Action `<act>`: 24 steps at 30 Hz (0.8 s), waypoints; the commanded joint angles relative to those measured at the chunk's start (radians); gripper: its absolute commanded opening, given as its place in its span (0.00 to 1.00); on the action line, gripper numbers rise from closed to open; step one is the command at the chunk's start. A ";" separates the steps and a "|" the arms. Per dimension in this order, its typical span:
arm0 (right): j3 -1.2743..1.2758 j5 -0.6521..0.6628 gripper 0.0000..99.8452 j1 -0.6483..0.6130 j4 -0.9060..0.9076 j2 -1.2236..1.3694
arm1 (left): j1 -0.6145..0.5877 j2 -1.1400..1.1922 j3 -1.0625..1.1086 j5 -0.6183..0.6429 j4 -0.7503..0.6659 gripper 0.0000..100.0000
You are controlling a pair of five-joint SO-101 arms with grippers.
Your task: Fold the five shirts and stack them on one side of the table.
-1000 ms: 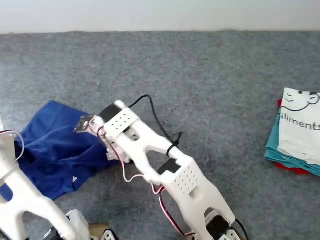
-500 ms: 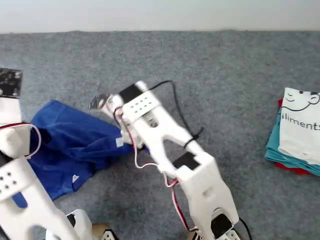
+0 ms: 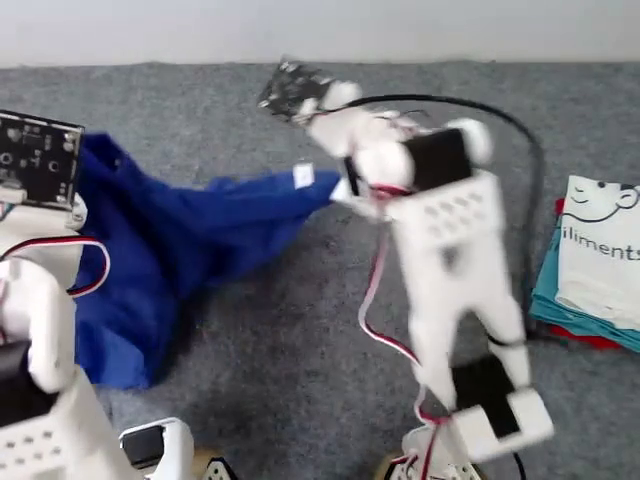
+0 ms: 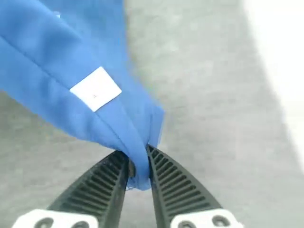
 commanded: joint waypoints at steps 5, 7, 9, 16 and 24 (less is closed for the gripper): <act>-0.011 0.121 0.01 0.147 -0.165 -0.300 | 0.164 -0.021 -0.177 -0.175 -0.021 0.01; -0.011 0.155 0.01 0.170 -0.200 -0.349 | 0.183 -0.020 -0.219 -0.238 -0.020 0.01; -0.011 0.183 0.01 0.188 -0.225 -0.395 | 0.186 -0.015 -0.268 -0.284 -0.026 0.01; -0.011 0.215 0.01 0.288 -0.274 -0.512 | 0.184 -0.017 -0.381 -0.427 -0.028 0.01; -0.009 0.213 0.01 0.404 -0.265 -0.656 | 0.183 -0.023 -0.478 -0.431 -0.193 0.01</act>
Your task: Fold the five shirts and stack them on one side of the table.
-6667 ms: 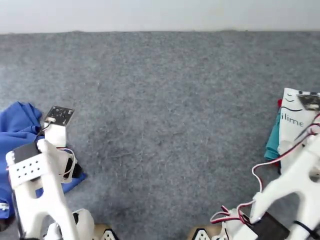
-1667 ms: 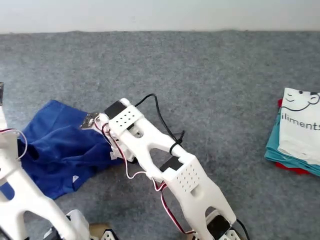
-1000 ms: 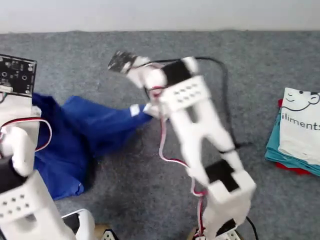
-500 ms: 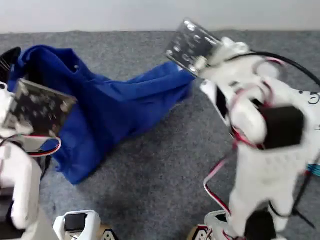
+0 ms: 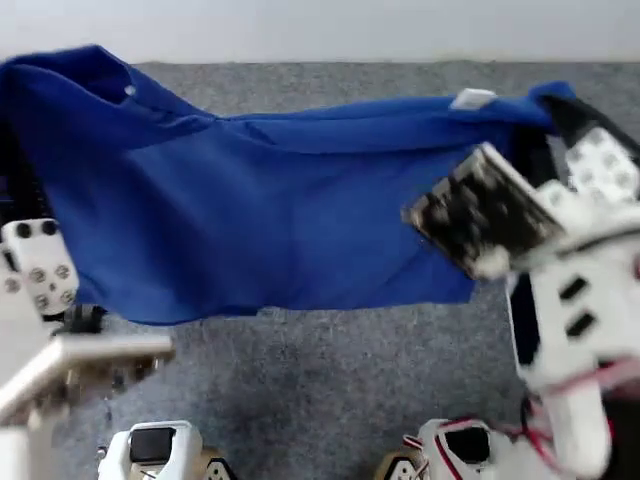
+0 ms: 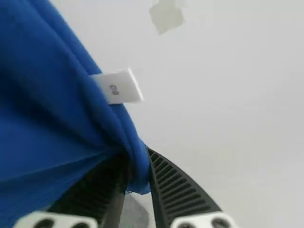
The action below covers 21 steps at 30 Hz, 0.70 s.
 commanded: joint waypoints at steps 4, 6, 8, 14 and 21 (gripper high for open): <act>-0.003 0.008 0.01 0.101 -0.013 -0.104 | 0.002 0.000 -0.074 -0.009 -0.152 0.01; -0.003 0.008 0.01 0.122 0.016 -0.110 | 0.002 0.000 -0.071 -0.009 -0.150 0.01; 0.005 0.008 0.01 0.124 0.067 -0.105 | 0.002 0.008 -0.070 -0.009 -0.107 0.01; 0.235 0.008 0.01 0.120 0.125 -0.038 | 0.011 0.040 0.107 -0.009 0.074 0.01; 0.637 0.003 0.01 0.108 -0.094 0.097 | 0.012 0.150 0.449 -0.008 0.008 0.01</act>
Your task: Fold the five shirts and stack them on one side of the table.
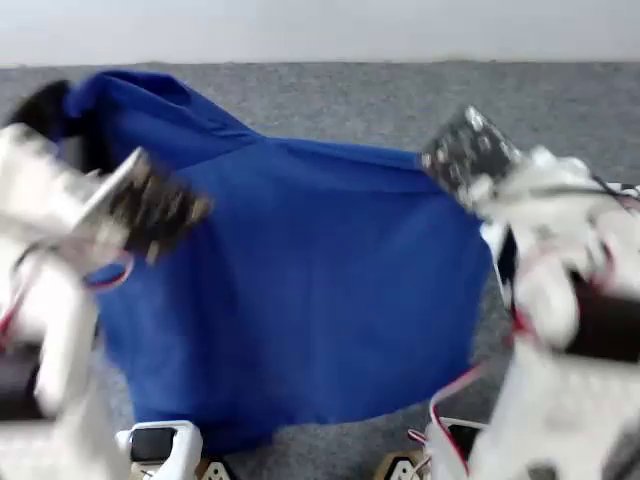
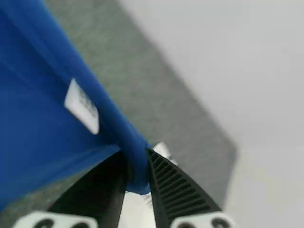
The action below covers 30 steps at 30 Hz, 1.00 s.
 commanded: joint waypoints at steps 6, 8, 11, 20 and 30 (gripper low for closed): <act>0.333 0.003 0.01 -0.036 -0.521 0.194 | 0.023 0.181 0.289 -0.003 -0.446 0.01; 0.336 0.003 0.01 -0.050 -0.625 0.259 | 0.032 0.256 0.312 -0.003 -0.551 0.01; 0.336 0.006 0.01 -0.064 -0.803 0.352 | 0.034 0.393 0.306 -0.005 -0.692 0.01; 0.330 0.091 0.01 -0.061 -1.242 0.584 | 0.026 0.764 0.042 -0.008 -0.833 0.01; 0.094 0.091 0.01 -0.059 -1.290 0.788 | 0.028 1.030 -0.315 -0.009 -0.816 0.01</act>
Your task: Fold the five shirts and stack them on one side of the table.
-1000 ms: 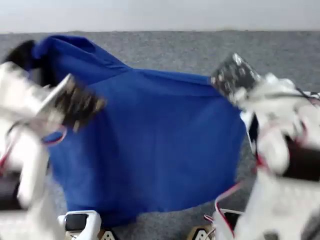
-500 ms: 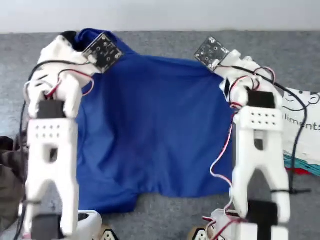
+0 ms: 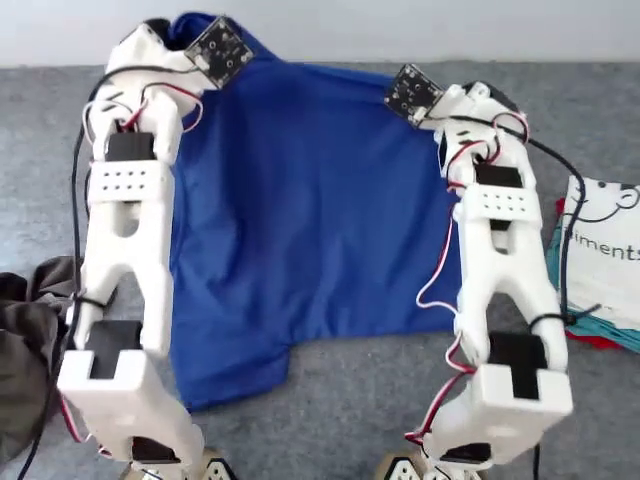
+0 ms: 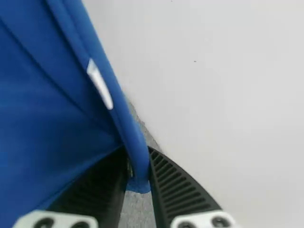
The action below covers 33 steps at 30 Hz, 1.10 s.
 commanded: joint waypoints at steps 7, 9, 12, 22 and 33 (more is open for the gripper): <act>-0.106 0.011 0.01 0.002 0.127 0.033 | -0.003 0.003 -0.096 -0.011 0.227 0.01; -0.106 0.011 0.01 0.007 0.183 0.033 | -0.003 0.003 -0.096 -0.011 0.316 0.01; -0.106 0.011 0.01 0.021 0.283 0.033 | 0.002 0.003 -0.097 -0.011 0.437 0.01; -0.114 0.006 0.01 0.021 0.742 -0.051 | 0.003 -0.109 -0.094 -0.023 0.804 0.01; -0.112 0.005 0.01 0.025 1.035 -0.061 | 0.023 -0.147 -0.056 -0.080 1.323 0.01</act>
